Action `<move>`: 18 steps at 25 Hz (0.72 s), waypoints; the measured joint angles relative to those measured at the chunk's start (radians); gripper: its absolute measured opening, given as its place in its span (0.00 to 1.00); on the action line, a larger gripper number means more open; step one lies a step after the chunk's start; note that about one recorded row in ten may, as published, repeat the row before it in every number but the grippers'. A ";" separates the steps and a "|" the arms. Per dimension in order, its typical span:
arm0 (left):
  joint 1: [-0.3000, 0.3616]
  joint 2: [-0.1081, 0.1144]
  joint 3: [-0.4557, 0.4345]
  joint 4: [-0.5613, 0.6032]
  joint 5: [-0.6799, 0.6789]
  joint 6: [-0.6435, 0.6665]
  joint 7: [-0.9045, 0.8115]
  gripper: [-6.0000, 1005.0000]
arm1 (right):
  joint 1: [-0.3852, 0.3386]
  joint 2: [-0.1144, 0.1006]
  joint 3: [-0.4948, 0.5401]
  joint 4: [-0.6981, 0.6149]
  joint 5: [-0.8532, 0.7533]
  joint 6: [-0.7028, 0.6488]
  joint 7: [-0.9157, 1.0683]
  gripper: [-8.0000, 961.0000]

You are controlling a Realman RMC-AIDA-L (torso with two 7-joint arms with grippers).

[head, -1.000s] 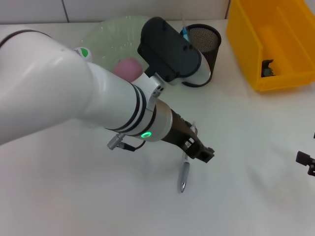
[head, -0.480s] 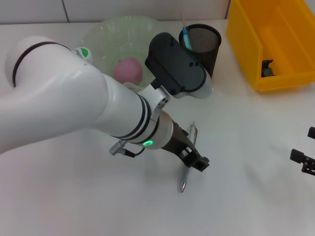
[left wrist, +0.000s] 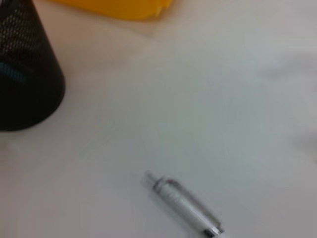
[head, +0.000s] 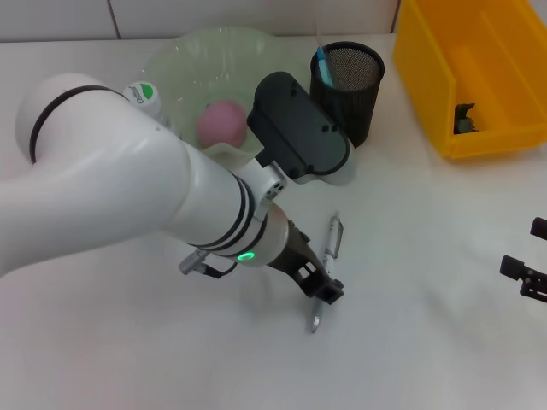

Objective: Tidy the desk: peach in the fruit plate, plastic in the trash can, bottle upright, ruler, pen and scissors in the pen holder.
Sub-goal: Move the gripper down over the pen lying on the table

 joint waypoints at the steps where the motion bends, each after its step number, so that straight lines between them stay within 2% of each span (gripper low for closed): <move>1: 0.000 0.000 0.000 0.000 0.000 0.000 0.000 0.81 | 0.000 0.000 0.000 0.000 0.000 0.000 0.000 0.86; 13: -0.005 0.000 -0.004 0.017 0.070 0.063 -0.008 0.81 | 0.000 0.000 -0.004 0.000 0.000 0.000 0.006 0.86; 18: -0.006 0.000 0.024 0.066 0.067 0.062 0.004 0.81 | 0.000 0.000 -0.002 0.000 0.000 0.000 0.007 0.86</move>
